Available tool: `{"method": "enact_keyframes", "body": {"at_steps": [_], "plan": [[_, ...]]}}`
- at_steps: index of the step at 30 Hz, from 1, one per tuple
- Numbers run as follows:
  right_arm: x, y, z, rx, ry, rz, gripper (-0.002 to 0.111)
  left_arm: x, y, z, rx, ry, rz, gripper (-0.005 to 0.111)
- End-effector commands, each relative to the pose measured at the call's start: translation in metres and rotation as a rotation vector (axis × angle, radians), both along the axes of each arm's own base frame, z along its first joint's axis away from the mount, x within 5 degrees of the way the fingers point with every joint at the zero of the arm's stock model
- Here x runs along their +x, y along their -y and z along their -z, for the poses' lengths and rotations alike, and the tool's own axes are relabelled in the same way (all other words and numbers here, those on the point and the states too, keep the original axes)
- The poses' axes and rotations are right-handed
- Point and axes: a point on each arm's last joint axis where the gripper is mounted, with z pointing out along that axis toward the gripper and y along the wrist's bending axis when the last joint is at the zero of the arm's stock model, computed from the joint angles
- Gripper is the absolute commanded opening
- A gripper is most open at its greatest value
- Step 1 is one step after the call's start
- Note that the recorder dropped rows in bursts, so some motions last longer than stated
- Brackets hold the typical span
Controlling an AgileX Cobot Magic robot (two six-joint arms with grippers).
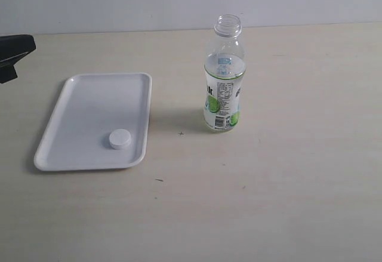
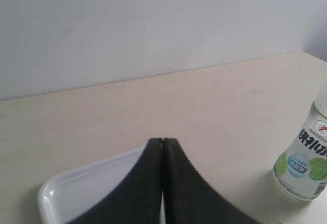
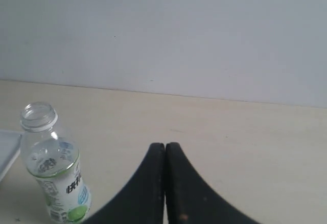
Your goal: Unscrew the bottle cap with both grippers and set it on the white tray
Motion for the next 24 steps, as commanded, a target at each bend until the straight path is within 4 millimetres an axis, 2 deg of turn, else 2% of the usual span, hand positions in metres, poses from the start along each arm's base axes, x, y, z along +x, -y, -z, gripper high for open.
{"method": "enact_keyframes", "body": {"at_steps": [1, 7, 13, 17, 24], "plan": [[-0.005, -0.003, 0.016, 0.021, 0.015, -0.072, 0.000, -0.002, 0.013, -0.002, 0.028, -0.084, -0.087, 0.000], [-0.005, -0.005, 0.032, -0.010, -0.014, -0.093, 0.000, -0.012, 0.041, -0.011, 0.168, -0.103, -0.131, 0.000], [-0.004, -0.004, 0.034, -0.030, -0.003, -0.095, 0.000, -0.026, 0.057, -0.020, 0.155, -0.061, -0.072, 0.000], [-0.005, -0.006, 0.035, 0.029, -0.018, -0.095, 0.000, -0.033, 0.054, -0.020, 0.132, -0.035, -0.101, 0.000], [-0.005, -0.006, 0.035, 0.031, -0.019, -0.097, 0.000, -0.053, 0.036, -0.019, 0.086, -0.006, -0.279, 0.000]]}}
